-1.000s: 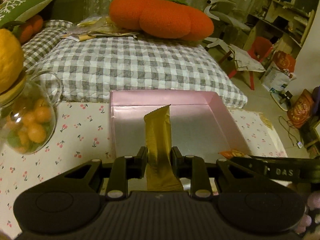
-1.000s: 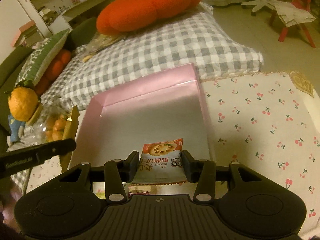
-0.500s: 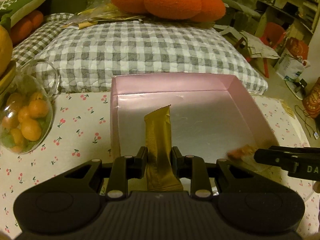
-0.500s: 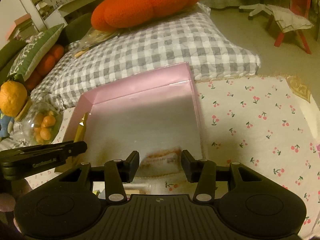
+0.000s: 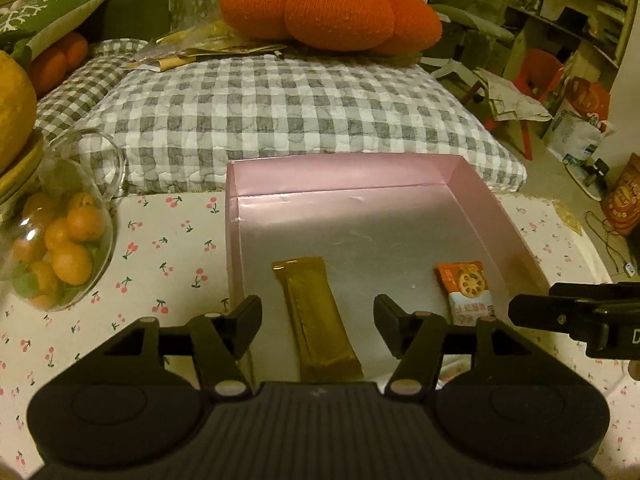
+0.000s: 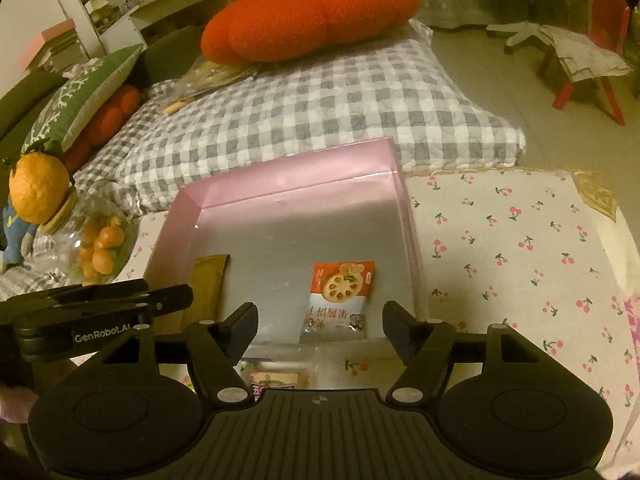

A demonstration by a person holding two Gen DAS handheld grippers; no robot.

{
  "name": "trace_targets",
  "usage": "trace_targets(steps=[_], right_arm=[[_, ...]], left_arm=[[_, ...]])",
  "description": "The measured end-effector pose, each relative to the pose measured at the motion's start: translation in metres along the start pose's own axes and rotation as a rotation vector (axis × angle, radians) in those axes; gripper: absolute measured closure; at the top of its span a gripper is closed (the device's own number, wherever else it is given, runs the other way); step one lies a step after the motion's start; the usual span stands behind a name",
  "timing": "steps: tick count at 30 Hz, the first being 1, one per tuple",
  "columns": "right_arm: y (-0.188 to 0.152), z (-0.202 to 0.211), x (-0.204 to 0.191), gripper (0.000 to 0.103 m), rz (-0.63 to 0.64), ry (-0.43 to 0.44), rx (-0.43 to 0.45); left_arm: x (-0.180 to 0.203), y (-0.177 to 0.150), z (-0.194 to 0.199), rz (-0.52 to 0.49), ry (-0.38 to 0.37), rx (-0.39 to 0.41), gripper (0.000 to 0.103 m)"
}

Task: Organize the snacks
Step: 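Open the left tool releasing the gold bar while the right tool releases the chip packet, then withdraw both tools from the box back toward the snack pile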

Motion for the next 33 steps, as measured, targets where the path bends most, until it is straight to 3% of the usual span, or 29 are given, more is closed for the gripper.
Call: trace_targets(steps=[6, 13, 16, 19, 33], right_arm=[[-0.002, 0.020, -0.001, 0.027, -0.017, 0.004, 0.016], [-0.007, 0.046, -0.002, 0.022, -0.033, 0.000, 0.021], [-0.012, 0.055, -0.004, 0.020, -0.048, 0.008, 0.017], [-0.019, 0.063, -0.007, 0.019, -0.045, 0.005, 0.007], [-0.052, 0.092, -0.017, 0.010, -0.009, -0.021, -0.013]], left_arm=[[0.001, -0.004, 0.018, 0.022, -0.021, -0.001, 0.033], [-0.007, -0.016, 0.033, 0.066, -0.021, -0.034, 0.028], [-0.010, -0.021, 0.040, 0.079, -0.021, -0.041, 0.022], [-0.013, -0.025, 0.048, 0.083, -0.005, -0.038, 0.010], [-0.020, -0.053, 0.084, 0.061, 0.017, -0.035, 0.002]])
Point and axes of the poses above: each gripper's, at about its wrist camera, not at the fingertips, and z roughly against the way its jaws point, x to its right, y to its top, the point moved 9 cm from there along -z, roughly the way its jaws point, and after that the axes turned 8 degrees about z, right-handed, at the moved point
